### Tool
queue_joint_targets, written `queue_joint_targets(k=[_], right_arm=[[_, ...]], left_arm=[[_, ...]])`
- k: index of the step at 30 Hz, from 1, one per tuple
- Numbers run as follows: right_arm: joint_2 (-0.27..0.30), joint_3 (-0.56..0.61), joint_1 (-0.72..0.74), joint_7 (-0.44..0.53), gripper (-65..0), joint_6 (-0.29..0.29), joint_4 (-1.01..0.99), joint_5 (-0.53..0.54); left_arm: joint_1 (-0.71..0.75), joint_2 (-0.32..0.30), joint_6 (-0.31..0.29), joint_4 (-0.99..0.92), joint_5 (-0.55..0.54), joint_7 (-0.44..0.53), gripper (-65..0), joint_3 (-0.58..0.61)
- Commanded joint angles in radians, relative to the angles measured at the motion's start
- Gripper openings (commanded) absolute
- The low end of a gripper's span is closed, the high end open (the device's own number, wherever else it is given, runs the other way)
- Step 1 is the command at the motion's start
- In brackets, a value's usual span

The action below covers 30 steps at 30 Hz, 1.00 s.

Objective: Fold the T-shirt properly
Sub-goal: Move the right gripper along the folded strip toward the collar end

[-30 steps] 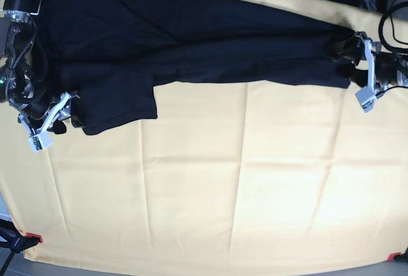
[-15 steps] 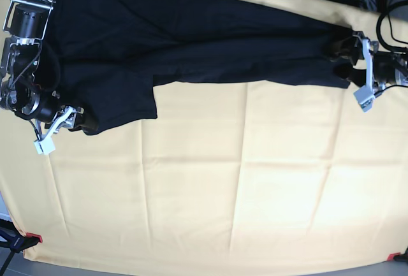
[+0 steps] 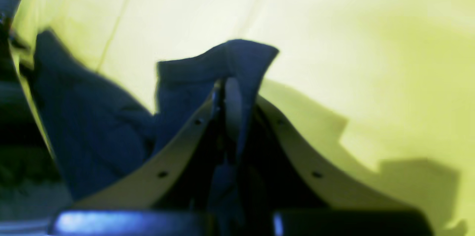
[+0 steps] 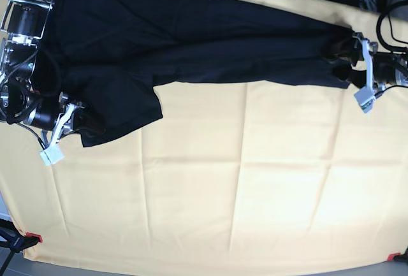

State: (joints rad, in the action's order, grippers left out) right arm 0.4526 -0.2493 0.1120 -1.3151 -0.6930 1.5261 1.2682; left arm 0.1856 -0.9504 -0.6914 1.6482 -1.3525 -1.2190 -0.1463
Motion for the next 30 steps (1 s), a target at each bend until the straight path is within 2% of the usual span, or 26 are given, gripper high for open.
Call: queue_joint_targets(k=[1, 8, 13, 17, 22, 26, 30], right_arm=[[0.026, -0.006, -0.010, 0.003, -65.0, -0.005, 0.057, 0.057], [0.058, -0.006, -0.244, 0.000, -65.0, -0.005, 0.384, 0.062], [0.106, -0.007, -0.393, 0.000, -65.0, -0.005, 0.537, 0.060], [0.132, -0.007, -0.486, -0.013, -65.0, -0.005, 0.603, 0.060], [0.133, -0.007, -0.564, -0.048, -65.0, -0.005, 0.646, 0.054], [0.138, -0.007, -0.618, -0.048, -65.0, -0.005, 0.646, -0.020], [0.167, -0.007, -0.658, -0.059, -65.0, -0.005, 0.646, -0.020]], left_arm=[[-0.012, -0.027, -0.007, 0.010, -0.015, 0.014, -24.7, -0.015], [-0.012, -0.027, -0.007, 0.010, -0.016, 0.015, -24.7, -0.015], [-0.012, -0.027, -0.007, 0.010, -0.016, 0.015, -24.7, -0.015], [-0.012, -0.027, -0.007, 0.010, -0.016, 0.015, -24.7, -0.015], [-0.012, -0.028, -0.007, 0.010, -0.012, 0.015, -24.7, -0.015], [-0.012, -0.028, -0.007, 0.010, -0.005, 0.015, -24.7, -0.015], [-0.012, -0.028, -0.007, 0.010, -0.005, 0.015, -24.7, -0.015]])
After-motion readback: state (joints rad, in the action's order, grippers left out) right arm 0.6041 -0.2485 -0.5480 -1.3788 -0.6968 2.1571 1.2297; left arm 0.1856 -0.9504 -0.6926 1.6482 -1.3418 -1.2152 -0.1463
